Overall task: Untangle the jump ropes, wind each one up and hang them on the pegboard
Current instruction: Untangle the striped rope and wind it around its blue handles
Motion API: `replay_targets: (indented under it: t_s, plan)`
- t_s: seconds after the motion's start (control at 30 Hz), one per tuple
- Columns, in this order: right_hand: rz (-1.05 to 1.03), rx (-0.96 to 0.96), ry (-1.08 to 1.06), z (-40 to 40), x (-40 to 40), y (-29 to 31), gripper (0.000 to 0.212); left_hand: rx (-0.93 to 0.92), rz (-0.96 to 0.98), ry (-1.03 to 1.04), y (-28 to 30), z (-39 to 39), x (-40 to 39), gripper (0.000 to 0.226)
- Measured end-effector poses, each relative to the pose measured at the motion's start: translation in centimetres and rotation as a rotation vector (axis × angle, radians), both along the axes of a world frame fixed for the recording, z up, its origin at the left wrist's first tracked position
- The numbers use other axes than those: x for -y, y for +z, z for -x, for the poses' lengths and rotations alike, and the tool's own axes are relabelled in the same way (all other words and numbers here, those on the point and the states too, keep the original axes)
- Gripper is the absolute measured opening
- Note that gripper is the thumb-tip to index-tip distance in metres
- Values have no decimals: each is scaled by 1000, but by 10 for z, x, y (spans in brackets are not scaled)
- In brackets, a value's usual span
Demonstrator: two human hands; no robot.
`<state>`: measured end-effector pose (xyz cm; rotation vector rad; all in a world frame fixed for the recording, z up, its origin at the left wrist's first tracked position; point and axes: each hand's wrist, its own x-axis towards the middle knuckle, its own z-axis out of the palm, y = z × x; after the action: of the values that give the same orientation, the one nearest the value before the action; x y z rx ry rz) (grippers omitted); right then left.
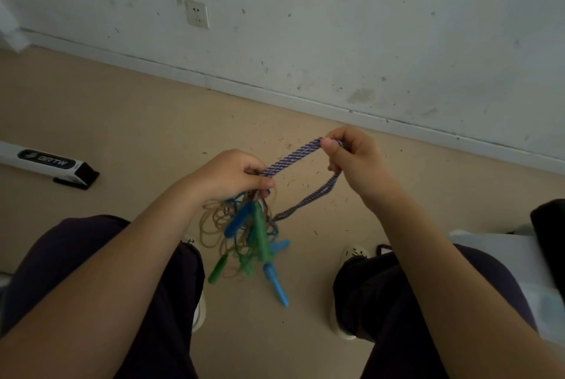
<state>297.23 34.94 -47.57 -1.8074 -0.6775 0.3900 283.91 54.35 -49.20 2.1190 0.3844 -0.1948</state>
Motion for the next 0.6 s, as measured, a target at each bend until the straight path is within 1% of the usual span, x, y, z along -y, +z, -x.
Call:
replay_targets:
  t_s: [0.07, 0.17, 0.23, 0.3, 0.37, 0.5, 0.6]
  plan:
    - [67, -40, 84, -3, 4, 2, 13, 29, 15, 6, 4, 2, 2, 13]
    - [208, -94, 273, 6, 3, 4, 23, 58, 52, -8, 5, 2, 12, 14]
    - [359, -61, 390, 16, -3, 2, 27, 82, 73, -21, 4, 1, 17, 13]
    - [435, 8, 430, 21, -9, -1, 29, 99, 65, -47, 5, 1, 19, 9]
    - [371, 42, 371, 18, -10, -1, 26, 105, 72, -47, 3, 0, 15, 4]
    - [75, -59, 192, 8, -2, 4, 24, 90, 58, 0, 0, -1, 3, 13]
    - [-65, -44, 100, 4, -1, 3, 23, 123, 81, 55, 2, -1, -1, 16]
